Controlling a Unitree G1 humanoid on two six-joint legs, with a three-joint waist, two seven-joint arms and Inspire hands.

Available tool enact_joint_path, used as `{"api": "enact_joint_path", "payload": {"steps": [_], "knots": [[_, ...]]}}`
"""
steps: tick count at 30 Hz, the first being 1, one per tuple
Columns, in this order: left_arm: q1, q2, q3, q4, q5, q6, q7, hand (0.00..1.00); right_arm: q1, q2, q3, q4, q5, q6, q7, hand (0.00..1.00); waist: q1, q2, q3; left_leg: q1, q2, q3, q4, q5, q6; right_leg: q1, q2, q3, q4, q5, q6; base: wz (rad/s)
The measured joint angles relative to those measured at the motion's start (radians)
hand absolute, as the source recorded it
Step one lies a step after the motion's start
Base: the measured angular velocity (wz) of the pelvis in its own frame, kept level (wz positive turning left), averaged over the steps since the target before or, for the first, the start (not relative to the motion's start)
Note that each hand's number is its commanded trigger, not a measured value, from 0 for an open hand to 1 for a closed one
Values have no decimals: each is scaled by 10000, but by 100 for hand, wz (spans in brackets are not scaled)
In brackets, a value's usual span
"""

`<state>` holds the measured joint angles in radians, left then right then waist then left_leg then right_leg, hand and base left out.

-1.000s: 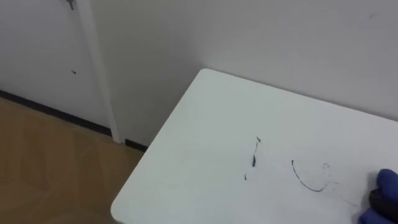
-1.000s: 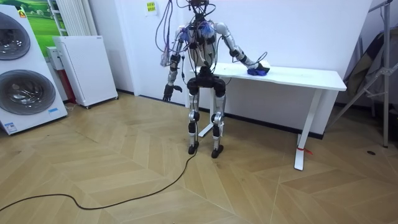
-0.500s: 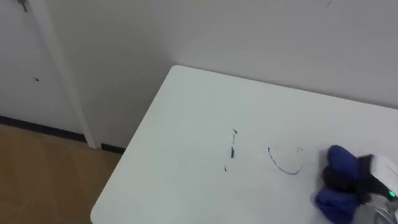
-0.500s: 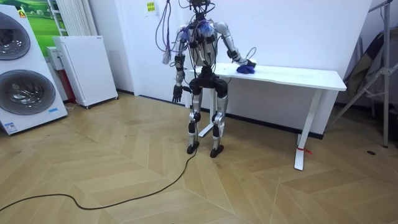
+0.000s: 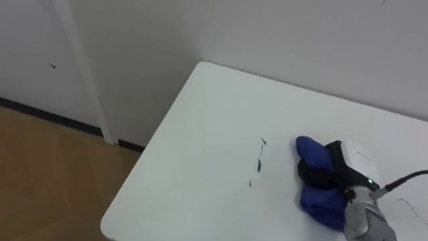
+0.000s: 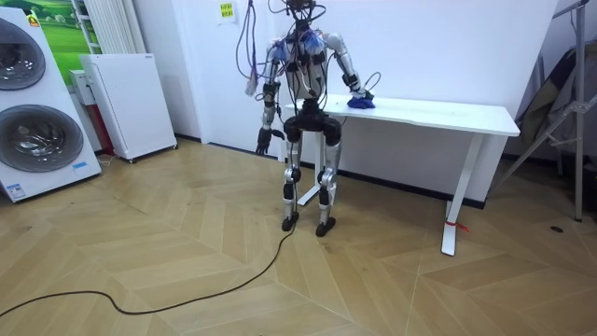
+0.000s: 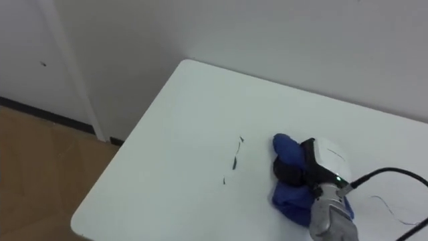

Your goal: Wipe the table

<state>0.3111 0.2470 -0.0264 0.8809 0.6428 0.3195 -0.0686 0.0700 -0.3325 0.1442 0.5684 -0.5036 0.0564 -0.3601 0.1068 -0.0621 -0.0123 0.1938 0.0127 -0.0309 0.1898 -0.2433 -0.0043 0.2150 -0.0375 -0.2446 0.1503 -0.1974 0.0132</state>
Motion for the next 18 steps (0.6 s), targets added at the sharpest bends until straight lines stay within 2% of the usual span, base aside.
{"api": "enact_joint_path", "payload": {"steps": [2, 5, 6, 8, 12, 13, 14, 16, 18], "knots": [[96, 5, 457, 26, 243, 39, 4, 0, 154, 0, -394, 485, 364, -386, -108, 100, -14, 30, -84, 137, -95, 6, -16, 15, 79, 151, -123, -22, 2, -52, 81, 27], [142, 81, 899, 28, 504, 95, 1, 0, 562, -1, -1024, 800, 486, -548, -501, 100, -172, -34, -119, 177, -126, 68, -25, 77, 188, 328, -257, 76, 0, -69, 138, 44], [167, 81, 993, 27, 654, 119, -1, 0, 626, -1, -1197, 894, 476, -584, -579, 100, -253, -94, -92, 188, -144, 112, -30, 90, 209, 361, -286, 166, 6, -84, 165, 39], [172, 52, 1279, 18, 840, 299, 0, 0, 925, -11, -1981, 1119, 559, -590, -893, 100, -333, -85, -106, 191, -216, 262, -27, 99, 237, 365, -363, 493, 6, -132, 262, 11], [179, 40, 1665, 20, 960, 312, 0, 0, 1098, -122, -2750, 1716, 745, -591, -1072, 100, -567, -160, -115, 272, -251, 285, -52, 78, 289, 465, -389, 496, 12, -114, 298, -5], [168, 36, 1715, 23, 939, 301, -1, 0, 1170, -150, -2916, 1841, 757, -590, -1096, 100, -649, -179, -141, 277, -249, 261, -58, 64, 304, 498, -387, 497, 31, -110, 305, -4], [147, -6, 1703, 24, 934, 295, -1, 0, 1180, -191, -2965, 1926, 765, -590, -1150, 100, -764, -195, -158, 279, -244, 273, -35, 57, 315, 506, -387, 503, 43, -97, 320, -4], [41, -79, 1608, 31, 891, 277, 0, 0, 1143, -193, -2925, 1985, 763, -570, -1163, 100, -779, -176, -168, 317, -236, 351, -36, 56, 315, 480, -356, 581, 83, -72, 325, -17], [-6, -213, 1477, 30, 836, 193, -1, 0, 833, -153, -2785, 1971, 646, -327, -1068, 100, -698, -113, -189, 365, -225, 485, -59, 51, 307, 436, -314, 690, 97, -40, 306, -30]]}}
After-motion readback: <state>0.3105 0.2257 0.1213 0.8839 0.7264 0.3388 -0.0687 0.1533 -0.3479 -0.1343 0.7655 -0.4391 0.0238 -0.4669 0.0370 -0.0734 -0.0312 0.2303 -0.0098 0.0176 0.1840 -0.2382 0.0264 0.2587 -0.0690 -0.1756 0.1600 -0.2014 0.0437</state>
